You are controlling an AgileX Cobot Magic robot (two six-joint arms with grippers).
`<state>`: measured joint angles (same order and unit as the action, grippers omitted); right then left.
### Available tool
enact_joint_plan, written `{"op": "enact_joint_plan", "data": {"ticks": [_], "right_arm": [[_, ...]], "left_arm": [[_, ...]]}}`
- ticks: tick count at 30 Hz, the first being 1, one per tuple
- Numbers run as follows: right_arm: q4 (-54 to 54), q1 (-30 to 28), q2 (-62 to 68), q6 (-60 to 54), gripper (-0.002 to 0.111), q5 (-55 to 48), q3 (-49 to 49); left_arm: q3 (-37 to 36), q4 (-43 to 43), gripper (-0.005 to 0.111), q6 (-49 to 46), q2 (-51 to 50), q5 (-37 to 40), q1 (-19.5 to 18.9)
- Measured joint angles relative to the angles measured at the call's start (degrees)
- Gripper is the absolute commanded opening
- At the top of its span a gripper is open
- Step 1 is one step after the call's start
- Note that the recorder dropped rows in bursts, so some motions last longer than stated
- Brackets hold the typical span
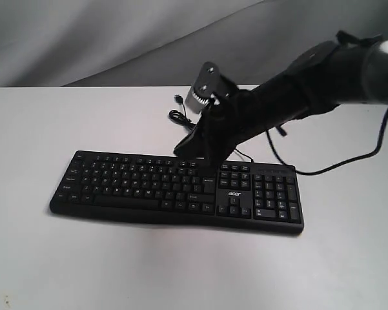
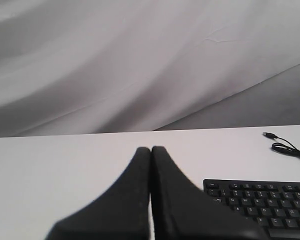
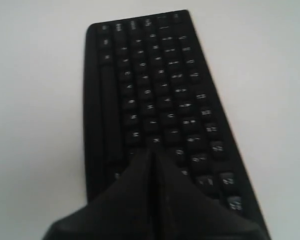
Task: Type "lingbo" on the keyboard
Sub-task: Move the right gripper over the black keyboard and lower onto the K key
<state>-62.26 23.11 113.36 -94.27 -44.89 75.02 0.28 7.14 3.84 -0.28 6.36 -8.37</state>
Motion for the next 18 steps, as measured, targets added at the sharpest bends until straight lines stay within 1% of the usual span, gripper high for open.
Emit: {"op": "enact_joint_plan", "data": {"ticks": [2, 5, 6, 18], "right_arm": [[0.0, 3.22, 2.37, -0.66, 0.0, 1.14, 0.0], [-0.02, 7.61, 4.43, -1.11, 0.0, 8.46, 0.0], [-0.13, 8.15, 4.81, -1.11, 0.0, 9.97, 0.0], [-0.13, 8.88, 8.85, -1.77, 0.0, 18.76, 0.09]], "left_arm": [[0.0, 0.0, 0.001, 0.0, 0.0, 0.0, 0.0], [0.0, 0.0, 0.001, 0.0, 0.0, 0.0, 0.0], [0.0, 0.0, 0.001, 0.0, 0.0, 0.0, 0.0], [0.0, 0.0, 0.001, 0.0, 0.0, 0.0, 0.0]]}}
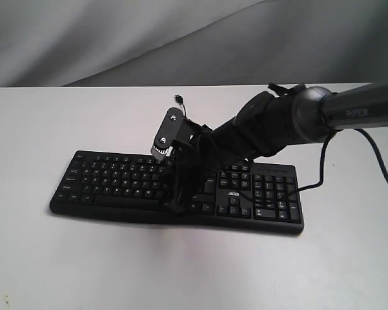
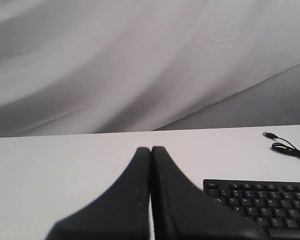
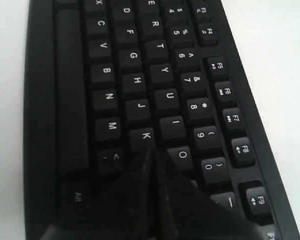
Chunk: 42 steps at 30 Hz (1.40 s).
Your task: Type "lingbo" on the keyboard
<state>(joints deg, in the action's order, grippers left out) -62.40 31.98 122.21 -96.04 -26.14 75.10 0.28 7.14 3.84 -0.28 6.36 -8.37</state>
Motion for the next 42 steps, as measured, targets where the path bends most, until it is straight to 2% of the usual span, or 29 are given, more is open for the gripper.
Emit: {"op": "enact_joint_plan", "data": {"ticks": [10, 42], "right_arm": [[-1.93, 0.0, 1.53, -1.31, 0.0, -1.18, 3.33], [2.7, 0.0, 3.52, 0.12, 0.0, -2.86, 3.33]], "left_arm": [[0.0, 0.0, 0.001, 0.0, 0.0, 0.0, 0.0], [0.0, 0.0, 0.001, 0.0, 0.0, 0.0, 0.0]]}}
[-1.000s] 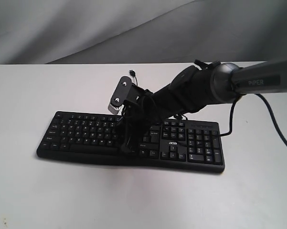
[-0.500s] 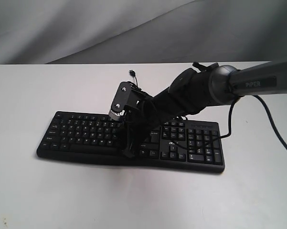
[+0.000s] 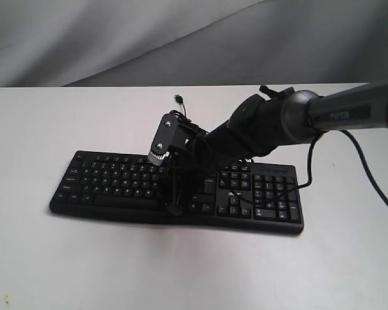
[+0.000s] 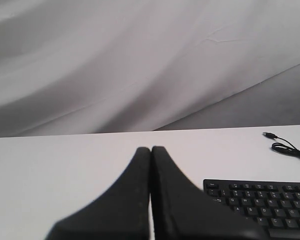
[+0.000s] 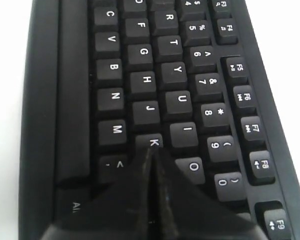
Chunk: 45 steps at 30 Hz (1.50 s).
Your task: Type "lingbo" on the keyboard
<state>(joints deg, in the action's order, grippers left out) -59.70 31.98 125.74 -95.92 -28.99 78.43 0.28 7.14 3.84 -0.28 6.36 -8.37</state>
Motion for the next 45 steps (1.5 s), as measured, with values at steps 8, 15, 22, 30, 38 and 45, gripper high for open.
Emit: {"op": "enact_joint_plan", "data": {"ticks": [8, 15, 22, 30, 38, 45], "right_arm": [[0.32, 0.0, -1.04, -0.13, 0.0, 0.15, 0.11], [0.32, 0.0, 0.15, 0.12, 0.0, -0.56, 5.09], [0.55, 0.58, 3.41, 1.26, 0.0, -1.32, 8.54], [1.55, 0.58, 3.66, 1.62, 0.0, -1.69, 8.54], [1.9, 0.58, 3.79, 1.62, 0.0, -1.69, 8.54], [2.26, 0.58, 3.79, 1.62, 0.0, -1.48, 8.54]], "left_arm": [[0.0, 0.0, 0.001, 0.0, 0.0, 0.0, 0.0], [0.0, 0.0, 0.001, 0.0, 0.0, 0.0, 0.0], [0.0, 0.0, 0.001, 0.0, 0.0, 0.0, 0.0], [0.0, 0.0, 0.001, 0.0, 0.0, 0.0, 0.0], [0.0, 0.0, 0.001, 0.0, 0.0, 0.0, 0.0], [0.0, 0.0, 0.001, 0.0, 0.0, 0.0, 0.0]]}}
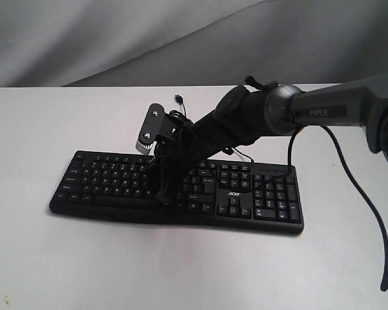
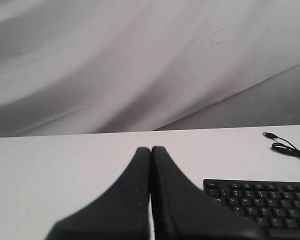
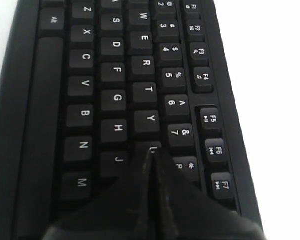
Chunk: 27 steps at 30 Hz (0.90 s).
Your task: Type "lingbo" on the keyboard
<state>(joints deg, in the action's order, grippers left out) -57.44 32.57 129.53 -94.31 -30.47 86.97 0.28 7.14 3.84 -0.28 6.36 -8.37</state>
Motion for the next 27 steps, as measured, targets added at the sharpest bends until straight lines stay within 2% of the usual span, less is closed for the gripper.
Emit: {"op": "enact_joint_plan", "data": {"ticks": [19, 27], "right_arm": [[0.36, 0.0, 0.81, 0.38, 0.0, 1.3, 0.14], [0.46, 0.4, -1.11, 0.49, 0.0, -2.05, 0.14]], "left_arm": [[0.0, 0.0, 0.001, 0.0, 0.0, 0.0, 0.0], [0.0, 0.0, 0.001, 0.0, 0.0, 0.0, 0.0]]}}
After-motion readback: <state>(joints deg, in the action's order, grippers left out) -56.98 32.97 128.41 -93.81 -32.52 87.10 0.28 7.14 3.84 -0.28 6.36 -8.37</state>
